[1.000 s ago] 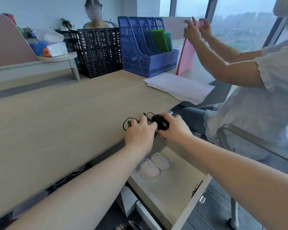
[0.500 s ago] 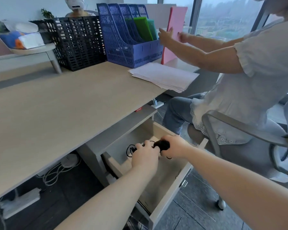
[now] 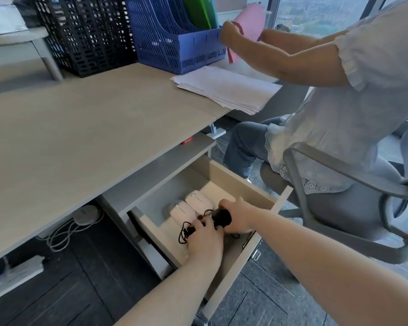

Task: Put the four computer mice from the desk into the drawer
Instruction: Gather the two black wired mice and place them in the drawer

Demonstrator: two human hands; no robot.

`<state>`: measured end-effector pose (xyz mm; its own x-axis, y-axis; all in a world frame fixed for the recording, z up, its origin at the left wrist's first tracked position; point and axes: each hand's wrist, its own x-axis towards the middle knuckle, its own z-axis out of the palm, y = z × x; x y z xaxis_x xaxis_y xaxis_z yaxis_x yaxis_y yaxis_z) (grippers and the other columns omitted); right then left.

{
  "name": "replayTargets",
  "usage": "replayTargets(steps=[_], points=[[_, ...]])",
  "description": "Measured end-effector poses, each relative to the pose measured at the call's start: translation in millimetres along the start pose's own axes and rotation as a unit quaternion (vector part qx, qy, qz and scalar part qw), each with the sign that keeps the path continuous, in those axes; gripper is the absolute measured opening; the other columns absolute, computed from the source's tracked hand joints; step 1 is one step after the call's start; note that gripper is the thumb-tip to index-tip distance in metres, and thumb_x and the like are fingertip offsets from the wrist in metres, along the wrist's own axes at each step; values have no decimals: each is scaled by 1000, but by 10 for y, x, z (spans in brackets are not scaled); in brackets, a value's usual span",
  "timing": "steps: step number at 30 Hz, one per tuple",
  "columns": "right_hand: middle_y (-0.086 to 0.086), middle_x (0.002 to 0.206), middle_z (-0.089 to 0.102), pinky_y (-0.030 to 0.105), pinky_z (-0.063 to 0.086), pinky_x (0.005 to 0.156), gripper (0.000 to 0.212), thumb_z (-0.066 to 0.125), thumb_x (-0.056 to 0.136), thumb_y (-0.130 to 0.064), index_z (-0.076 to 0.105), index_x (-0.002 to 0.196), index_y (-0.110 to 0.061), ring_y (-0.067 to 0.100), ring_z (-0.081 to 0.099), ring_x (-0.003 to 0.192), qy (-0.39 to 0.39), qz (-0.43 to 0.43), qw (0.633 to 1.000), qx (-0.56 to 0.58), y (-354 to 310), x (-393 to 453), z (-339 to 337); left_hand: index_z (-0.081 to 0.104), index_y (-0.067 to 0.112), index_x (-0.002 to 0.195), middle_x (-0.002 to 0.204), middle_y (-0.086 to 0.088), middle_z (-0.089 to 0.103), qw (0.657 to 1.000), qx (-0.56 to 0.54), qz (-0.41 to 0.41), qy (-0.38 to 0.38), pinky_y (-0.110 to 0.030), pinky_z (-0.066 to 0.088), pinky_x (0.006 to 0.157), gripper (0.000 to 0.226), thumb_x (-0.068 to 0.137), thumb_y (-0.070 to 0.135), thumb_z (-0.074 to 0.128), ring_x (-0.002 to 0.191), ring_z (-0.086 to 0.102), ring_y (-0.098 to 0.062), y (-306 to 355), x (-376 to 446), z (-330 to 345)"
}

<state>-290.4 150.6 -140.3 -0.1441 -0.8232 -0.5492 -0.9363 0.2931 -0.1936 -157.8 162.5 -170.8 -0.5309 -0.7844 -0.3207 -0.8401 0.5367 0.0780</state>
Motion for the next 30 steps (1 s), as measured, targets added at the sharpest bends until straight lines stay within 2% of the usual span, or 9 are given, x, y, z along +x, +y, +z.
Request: replayTargets(steps=[3, 9, 12, 15, 19, 21, 25, 28, 30], points=[[20, 133, 36, 45, 50, 96, 71, 67, 79, -37, 33, 140, -27, 43, 52, 113, -14, -7, 999, -37, 0, 44, 47, 42, 12, 134, 143, -18, 28, 999, -30, 5, -27, -47, 49, 87, 37, 99, 20, 38, 133, 25, -40, 5, 27, 65], [18, 129, 37, 47, 52, 96, 90, 77, 71, -33, 26, 145, -31, 43, 54, 115, -48, -3, 997, -56, -5, 151, 169, 49, 12, 125, 136, -13, 31, 996, -63, 27, -56, -46, 46, 87, 52, 87, 46, 56, 125, 29, -36, -18, 53, 130], [18, 130, 38, 48, 52, 96, 92, 79, 69, -32, 27, 144, -29, 43, 54, 115, -64, -2, 996, -66, -1, 177, 197, 50, 13, 123, 135, -14, 33, 996, -76, 13, -55, -45, 46, 87, 38, 91, 35, 49, 121, 33, -36, -35, 88, 154], [19, 130, 40, 47, 51, 96, 87, 76, 72, -31, 28, 144, -29, 43, 53, 117, -53, 1, 996, -71, -2, 189, 218, 47, 13, 123, 134, -15, 33, 996, -76, 9, -55, -46, 46, 81, 33, 92, 24, 46, 120, 33, -37, -32, 97, 133], [19, 130, 49, 45, 51, 96, 78, 71, 75, -35, 31, 143, -28, 40, 55, 118, -37, -6, 996, -82, -12, 158, 200, 40, 15, 130, 136, -14, 33, 996, -52, 1, -69, -54, 48, 87, 42, 90, 23, 52, 123, 32, -37, -24, 67, 52], [17, 129, 53, 43, 52, 94, 69, 64, 79, -36, 35, 141, -28, 38, 56, 118, -18, -3, 996, -85, -33, 112, 173, 41, 15, 130, 134, -13, 37, 998, -27, 2, -62, -52, 46, 88, 43, 90, 25, 53, 124, 35, -36, -41, 47, 9], [11, 123, 60, 38, 50, 83, 39, 52, 89, -32, 52, 124, -17, 33, 58, 112, 72, 14, 997, -22, -72, -33, 74, 49, 12, 125, 130, -12, 47, 994, 88, 69, 20, -44, 39, 90, 34, 91, 13, 46, 123, 41, -33, -90, -18, -137], [10, 116, 65, 33, 51, 77, 32, 48, 93, -32, 59, 117, -14, 31, 62, 106, 136, 30, 990, 37, -64, -191, 28, 52, 14, 124, 130, -11, 49, 985, 133, 94, 60, -42, 37, 92, 37, 87, 13, 47, 123, 41, -30, -127, -63, -293], [10, 114, 66, 34, 52, 79, 31, 47, 93, -31, 61, 115, -13, 30, 62, 105, 145, 28, 988, 41, -51, -304, 34, 55, 14, 121, 129, -11, 50, 980, 149, 104, 84, -41, 35, 93, 35, 88, 14, 46, 122, 41, -30, -148, -87, -409]])
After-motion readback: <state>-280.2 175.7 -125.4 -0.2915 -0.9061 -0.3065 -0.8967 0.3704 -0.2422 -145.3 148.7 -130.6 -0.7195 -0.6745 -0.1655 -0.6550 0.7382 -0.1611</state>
